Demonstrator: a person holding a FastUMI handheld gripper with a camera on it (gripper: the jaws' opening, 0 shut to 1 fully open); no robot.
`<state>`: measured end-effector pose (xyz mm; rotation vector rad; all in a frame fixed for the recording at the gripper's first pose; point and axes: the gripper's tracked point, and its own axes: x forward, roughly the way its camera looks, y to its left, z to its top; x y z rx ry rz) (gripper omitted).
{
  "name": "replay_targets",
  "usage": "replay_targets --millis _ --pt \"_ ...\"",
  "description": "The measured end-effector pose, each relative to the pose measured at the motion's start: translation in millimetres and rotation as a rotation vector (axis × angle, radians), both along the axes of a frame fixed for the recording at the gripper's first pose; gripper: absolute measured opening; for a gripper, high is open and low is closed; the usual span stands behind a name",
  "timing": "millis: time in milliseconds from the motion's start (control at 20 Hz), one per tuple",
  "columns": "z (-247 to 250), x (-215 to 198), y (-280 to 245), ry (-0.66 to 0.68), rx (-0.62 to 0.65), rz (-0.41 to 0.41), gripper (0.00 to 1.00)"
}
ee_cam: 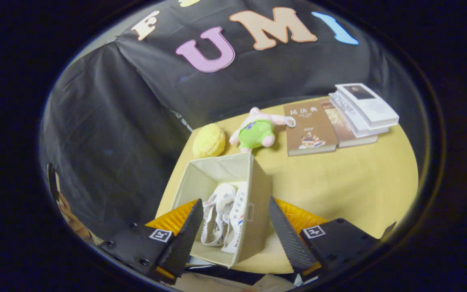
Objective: Open the storage box then place both shoes into the box .Put the left shoe in first, then the right shoe, with the right side of both shoes facing outward in a uniform manner.
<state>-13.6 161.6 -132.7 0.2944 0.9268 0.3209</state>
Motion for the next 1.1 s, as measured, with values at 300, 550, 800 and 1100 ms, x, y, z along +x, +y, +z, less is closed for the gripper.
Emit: replay_targets --millis 300,550,800,1100 --pt "57 14 -75 -0.301 -0.096 -0.053 1.00" --pt "100 12 -132 -0.492 -0.183 -0.108 1.00" --pt "116 5 -169 -0.571 -0.225 -0.153 1.00" --pt "124 3 -183 -0.597 -0.225 -0.171 1.00"
